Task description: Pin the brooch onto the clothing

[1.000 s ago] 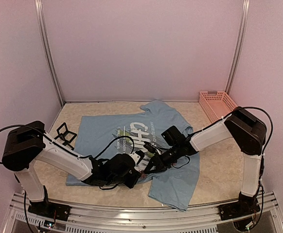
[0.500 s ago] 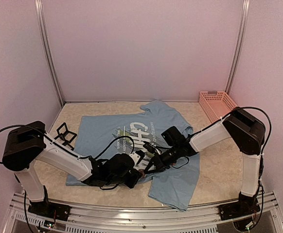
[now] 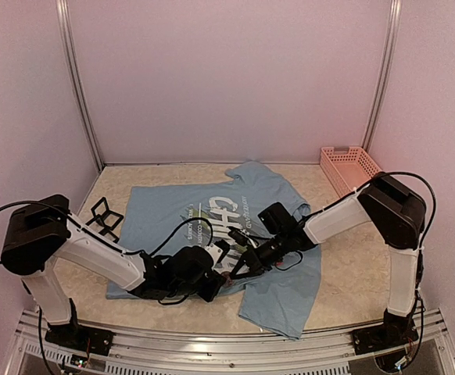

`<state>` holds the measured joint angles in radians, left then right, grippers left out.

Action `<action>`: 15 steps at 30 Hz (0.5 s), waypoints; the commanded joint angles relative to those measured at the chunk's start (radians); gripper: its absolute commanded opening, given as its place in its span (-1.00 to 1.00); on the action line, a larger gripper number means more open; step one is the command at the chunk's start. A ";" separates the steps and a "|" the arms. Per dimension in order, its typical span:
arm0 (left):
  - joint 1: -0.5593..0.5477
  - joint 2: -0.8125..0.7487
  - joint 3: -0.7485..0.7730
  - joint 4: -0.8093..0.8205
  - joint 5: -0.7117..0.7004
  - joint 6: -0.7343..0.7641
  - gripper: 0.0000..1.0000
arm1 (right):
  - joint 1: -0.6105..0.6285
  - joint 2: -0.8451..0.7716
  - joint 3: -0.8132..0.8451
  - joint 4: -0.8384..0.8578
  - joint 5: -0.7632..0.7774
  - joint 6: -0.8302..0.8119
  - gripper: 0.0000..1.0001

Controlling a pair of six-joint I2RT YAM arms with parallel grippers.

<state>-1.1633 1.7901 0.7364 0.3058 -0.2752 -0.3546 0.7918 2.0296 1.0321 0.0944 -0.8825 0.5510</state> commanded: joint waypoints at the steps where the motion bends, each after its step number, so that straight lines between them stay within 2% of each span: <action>1: 0.008 -0.175 0.001 -0.156 -0.087 0.013 -0.35 | 0.025 -0.137 0.085 -0.138 0.046 -0.164 -1.00; 5: 0.003 -0.417 0.076 -0.243 -0.128 0.056 -0.14 | 0.024 -0.327 0.163 -0.308 0.301 -0.352 -1.00; 9: 0.010 -0.615 0.126 -0.227 -0.158 0.082 -0.01 | 0.030 -0.515 0.221 -0.335 0.589 -0.593 -1.00; 11: 0.014 -0.670 0.158 -0.208 -0.159 0.090 0.01 | 0.045 -0.604 0.213 -0.264 0.720 -0.766 -1.00; 15: 0.017 -0.689 0.281 -0.206 -0.129 0.110 0.01 | 0.072 -0.766 0.127 0.047 0.841 -1.091 -1.00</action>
<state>-1.1526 1.0843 0.9333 0.1173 -0.4084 -0.2821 0.8295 1.3666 1.2324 -0.0959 -0.2737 -0.1310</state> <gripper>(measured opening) 0.506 0.005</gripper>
